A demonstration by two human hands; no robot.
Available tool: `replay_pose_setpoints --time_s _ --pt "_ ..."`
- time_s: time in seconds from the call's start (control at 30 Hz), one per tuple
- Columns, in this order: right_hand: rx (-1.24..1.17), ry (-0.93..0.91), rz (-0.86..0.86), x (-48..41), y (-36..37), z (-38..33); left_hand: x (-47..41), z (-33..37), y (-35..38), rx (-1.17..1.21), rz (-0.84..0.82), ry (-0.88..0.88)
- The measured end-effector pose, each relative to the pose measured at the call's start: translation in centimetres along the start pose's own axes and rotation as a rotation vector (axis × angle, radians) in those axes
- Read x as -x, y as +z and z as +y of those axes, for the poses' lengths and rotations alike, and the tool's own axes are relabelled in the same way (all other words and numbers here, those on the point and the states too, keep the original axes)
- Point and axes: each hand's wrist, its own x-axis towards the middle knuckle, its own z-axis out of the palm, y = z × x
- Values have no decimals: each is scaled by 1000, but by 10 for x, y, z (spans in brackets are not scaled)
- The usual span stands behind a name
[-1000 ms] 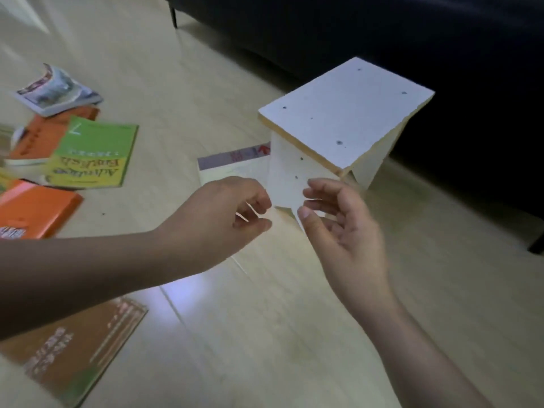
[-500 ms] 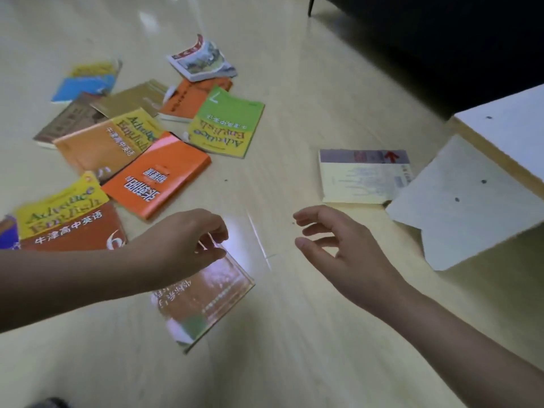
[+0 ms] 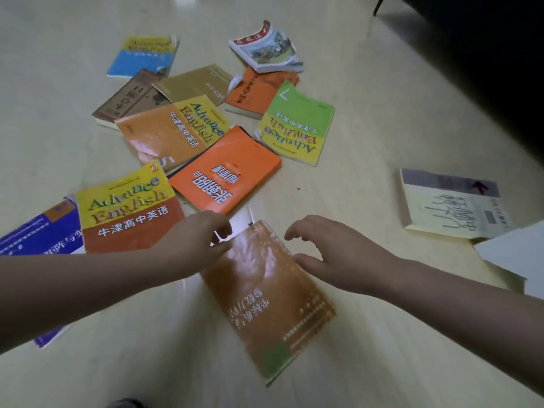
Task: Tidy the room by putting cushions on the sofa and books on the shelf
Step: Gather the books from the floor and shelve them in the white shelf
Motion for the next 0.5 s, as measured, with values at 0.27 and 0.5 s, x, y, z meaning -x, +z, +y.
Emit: replay_pose_setpoints --time_s 0.27,0.5 --pt "11 91 -115 -85 20 -59 -13 -99 -10 101 116 -119" --pt "-5 155 -301 -113 23 -89 4 -128 8 116 113 -194"
